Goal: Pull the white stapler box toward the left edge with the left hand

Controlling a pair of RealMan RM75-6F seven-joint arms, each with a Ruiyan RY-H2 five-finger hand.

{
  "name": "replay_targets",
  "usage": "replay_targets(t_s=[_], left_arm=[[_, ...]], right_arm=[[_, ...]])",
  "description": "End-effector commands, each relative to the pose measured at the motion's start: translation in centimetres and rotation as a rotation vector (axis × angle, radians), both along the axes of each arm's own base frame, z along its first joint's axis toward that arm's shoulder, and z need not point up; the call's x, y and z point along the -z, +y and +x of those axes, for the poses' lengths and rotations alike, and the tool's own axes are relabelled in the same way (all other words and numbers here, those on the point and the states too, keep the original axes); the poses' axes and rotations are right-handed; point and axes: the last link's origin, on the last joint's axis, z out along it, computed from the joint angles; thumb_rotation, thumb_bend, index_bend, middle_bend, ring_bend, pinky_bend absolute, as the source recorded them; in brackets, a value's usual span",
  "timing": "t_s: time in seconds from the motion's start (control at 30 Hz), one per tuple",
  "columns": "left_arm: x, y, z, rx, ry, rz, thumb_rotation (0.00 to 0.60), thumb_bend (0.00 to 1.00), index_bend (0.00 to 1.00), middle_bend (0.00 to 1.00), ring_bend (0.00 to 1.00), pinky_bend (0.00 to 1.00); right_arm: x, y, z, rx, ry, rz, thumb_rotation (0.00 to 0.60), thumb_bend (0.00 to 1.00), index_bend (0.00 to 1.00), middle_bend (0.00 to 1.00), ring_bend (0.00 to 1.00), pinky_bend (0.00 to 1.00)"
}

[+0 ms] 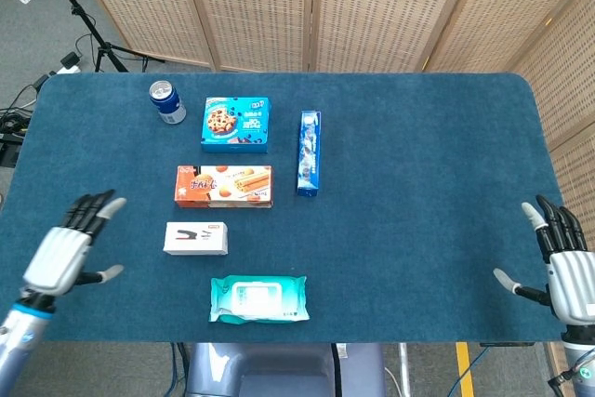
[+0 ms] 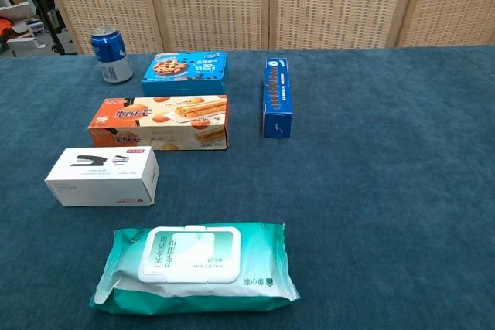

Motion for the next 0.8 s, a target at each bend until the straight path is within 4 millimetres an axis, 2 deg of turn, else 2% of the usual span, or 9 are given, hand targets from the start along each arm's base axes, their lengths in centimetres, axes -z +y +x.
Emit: replay_targets(t_s=[0.03, 0.37, 0.53, 0.67, 0.8], left_arm=[[4.0, 1.6, 3.1, 0.059, 0.035, -0.087, 0.6, 0.09, 0.0, 0.0, 0.0, 0.0], [9.1, 3.2, 5.2, 0.053, 0.039, -0.144, 0.6, 0.09, 0.0, 0.0, 0.0, 0.02], [10.9, 3.6, 5.1, 0.027, 0.032, -0.139, 0.6, 0.09, 0.0, 0.0, 0.0, 0.08], [11.8, 4.0, 4.5, -0.006, 0.028, -0.149, 0.6, 0.09, 0.06, 0.05, 0.02, 0.14], [12.5, 4.1, 3.9, -0.021, 0.031, -0.158, 0.6, 0.1, 0.18, 0.16, 0.1, 0.22]], right_arm=[[-0.2, -0.1, -0.1, 0.003, -0.004, -0.003, 0.6, 0.0, 0.04, 0.0, 0.0, 0.02], [-0.4, -0.2, -0.3, 0.008, -0.014, -0.003, 0.6, 0.0, 0.04, 0.0, 0.0, 0.02], [-0.6, -0.3, -0.4, 0.014, -0.024, -0.007, 0.6, 0.0, 0.04, 0.0, 0.0, 0.02], [-0.7, -0.4, -0.5, 0.015, -0.027, -0.009, 0.6, 0.0, 0.04, 0.0, 0.0, 0.02], [-0.7, -0.4, -0.5, 0.016, -0.029, -0.008, 0.6, 0.0, 0.04, 0.0, 0.0, 0.02]])
